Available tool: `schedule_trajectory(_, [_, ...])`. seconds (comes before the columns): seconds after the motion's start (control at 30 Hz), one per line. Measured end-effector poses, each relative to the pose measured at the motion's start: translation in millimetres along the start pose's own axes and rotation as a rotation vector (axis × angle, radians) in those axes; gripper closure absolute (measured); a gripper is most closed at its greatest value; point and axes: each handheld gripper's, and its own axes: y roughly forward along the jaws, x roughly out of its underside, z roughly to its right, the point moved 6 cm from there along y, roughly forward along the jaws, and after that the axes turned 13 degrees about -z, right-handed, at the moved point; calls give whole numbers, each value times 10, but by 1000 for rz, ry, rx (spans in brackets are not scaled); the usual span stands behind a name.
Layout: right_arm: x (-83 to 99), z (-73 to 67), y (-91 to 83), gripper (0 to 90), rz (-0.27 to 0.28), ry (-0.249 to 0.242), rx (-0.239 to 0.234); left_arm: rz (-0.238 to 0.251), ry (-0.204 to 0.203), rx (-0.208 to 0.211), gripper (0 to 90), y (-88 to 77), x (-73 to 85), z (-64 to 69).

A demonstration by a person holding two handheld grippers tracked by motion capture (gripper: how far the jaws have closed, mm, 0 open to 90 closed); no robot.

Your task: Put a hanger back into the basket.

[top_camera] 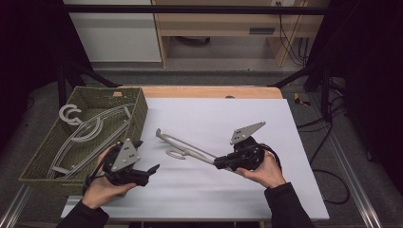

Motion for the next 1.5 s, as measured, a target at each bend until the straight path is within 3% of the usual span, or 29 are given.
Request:
schedule_trajectory(0.1, [3,-33,29,837,-17,-12,-15,-49,45,4,145,179,-45,58])
schedule_trajectory(0.17, [2,-42,40,836,-19,-21,-20,-55,53,9,163,225,-56,78])
schedule_trajectory(0.27, [1,-77,51,837,-16,-29,-38,-63,99,-5,200,326,-78,115])
schedule_trajectory(0.5, [6,-157,10,836,-9,-48,-80,-55,141,-34,282,315,-106,118])
schedule_trajectory(0.67, [-9,-218,-3,835,-16,-79,-102,-50,201,-46,476,335,-113,154])
schedule_trajectory(0.8, [-19,-248,-18,835,-9,-80,-112,-53,218,-37,598,343,-108,145])
schedule_trajectory(1.1, [-12,-247,-47,831,-9,-98,-133,-91,284,-43,650,313,-88,205])
schedule_trajectory(1.37, [-11,-206,-98,824,1,-110,-115,-115,332,-55,688,294,-96,267])
schedule_trajectory(1.5, [-34,-163,-160,801,36,-127,-37,-137,371,-42,725,326,-78,340])
